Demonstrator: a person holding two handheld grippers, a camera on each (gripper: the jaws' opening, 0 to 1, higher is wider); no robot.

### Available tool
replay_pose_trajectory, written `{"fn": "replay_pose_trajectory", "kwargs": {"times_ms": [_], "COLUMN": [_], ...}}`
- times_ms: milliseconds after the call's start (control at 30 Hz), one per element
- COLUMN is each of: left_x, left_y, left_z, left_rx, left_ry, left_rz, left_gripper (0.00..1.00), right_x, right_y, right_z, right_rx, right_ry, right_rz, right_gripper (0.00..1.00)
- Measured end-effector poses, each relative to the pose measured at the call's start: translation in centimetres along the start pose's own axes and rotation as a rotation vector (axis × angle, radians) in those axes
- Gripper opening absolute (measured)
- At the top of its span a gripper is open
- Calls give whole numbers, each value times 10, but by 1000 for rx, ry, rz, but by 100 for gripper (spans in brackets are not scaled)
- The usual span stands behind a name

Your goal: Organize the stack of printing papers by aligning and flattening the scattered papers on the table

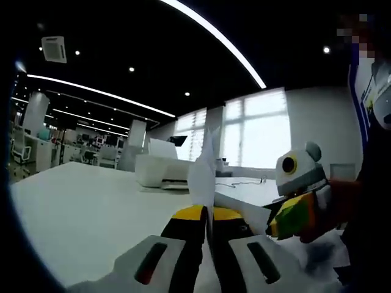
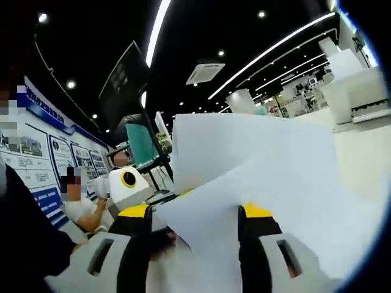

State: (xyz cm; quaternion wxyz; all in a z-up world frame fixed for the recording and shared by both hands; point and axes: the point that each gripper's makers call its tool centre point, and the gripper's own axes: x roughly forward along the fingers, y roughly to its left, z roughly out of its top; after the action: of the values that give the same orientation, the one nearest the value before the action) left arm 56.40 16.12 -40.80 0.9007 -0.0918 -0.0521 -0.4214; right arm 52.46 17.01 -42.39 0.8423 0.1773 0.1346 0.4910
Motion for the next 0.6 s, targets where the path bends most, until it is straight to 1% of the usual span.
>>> {"fn": "replay_pose_trajectory", "kwargs": {"times_ms": [67, 267, 367, 400, 433, 467, 500, 600], "left_x": [0, 1, 1, 2, 1, 1, 1, 2], "left_y": [1, -1, -2, -2, -2, -1, 0, 0], "left_z": [0, -1, -2, -2, -2, -1, -2, -2], "left_rx": [0, 22, 32, 30, 29, 26, 26, 28], "left_ry": [-1, 6, 13, 11, 10, 6, 10, 11], "left_rz": [1, -2, -5, -8, -9, -12, -9, -8], "left_gripper": [7, 7, 7, 7, 7, 7, 7, 7], "right_x": [-1, 0, 0, -1, -2, -5, -7, -8], "right_y": [2, 8, 6, 5, 5, 1, 7, 9], "right_z": [0, -1, -2, -1, -1, 0, -2, -2], "right_rx": [28, 51, 55, 83, 89, 105, 127, 134], "right_ry": [-3, -4, -5, -20, -21, -22, -18, -19], "right_rz": [9, 19, 15, 17, 17, 24, 48, 54], "right_gripper": [51, 51, 45, 42, 37, 35, 33, 30]}}
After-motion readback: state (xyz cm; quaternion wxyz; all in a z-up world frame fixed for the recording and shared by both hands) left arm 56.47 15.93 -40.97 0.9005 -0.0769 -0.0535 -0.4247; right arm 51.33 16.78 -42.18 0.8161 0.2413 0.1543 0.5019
